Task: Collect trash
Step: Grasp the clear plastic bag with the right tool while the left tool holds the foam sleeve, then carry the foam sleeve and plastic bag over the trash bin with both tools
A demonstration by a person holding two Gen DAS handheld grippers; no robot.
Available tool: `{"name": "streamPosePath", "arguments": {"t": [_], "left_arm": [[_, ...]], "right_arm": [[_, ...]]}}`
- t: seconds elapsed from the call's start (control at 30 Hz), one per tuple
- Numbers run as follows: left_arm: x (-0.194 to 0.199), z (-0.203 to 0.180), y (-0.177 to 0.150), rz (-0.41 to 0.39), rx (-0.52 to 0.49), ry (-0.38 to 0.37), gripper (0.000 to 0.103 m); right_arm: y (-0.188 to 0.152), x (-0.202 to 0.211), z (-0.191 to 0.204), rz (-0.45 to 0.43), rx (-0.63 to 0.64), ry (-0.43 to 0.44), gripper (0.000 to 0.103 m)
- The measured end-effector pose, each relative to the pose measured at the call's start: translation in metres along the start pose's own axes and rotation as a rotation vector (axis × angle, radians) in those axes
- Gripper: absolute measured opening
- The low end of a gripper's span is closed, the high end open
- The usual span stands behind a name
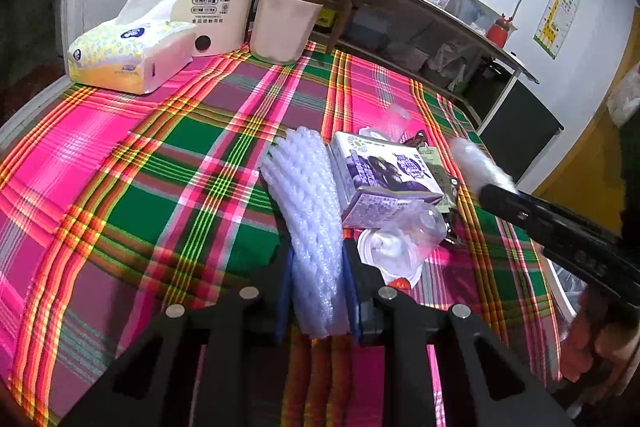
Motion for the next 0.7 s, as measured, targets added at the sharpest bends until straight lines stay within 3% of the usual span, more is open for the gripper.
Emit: {"name": "streamPosePath", "arguments": {"t": [0.7], "left_arm": [[0.053, -0.049, -0.024, -0.066, -0.097, 0.016, 0.024]], "right_arm": [[-0.071, 0.079, -0.015, -0.090, -0.079, -0.026, 0.026]]}}
Point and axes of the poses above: each gripper's, at about its wrist camera, not at the fingertips, and x roughly against the way its jaws point, z to its left, y to its top, the point moved 2 cm from there along -x, roughly the way its jaws point, and after that the axes turned 15 degrees about z, right-handed, at the moved point
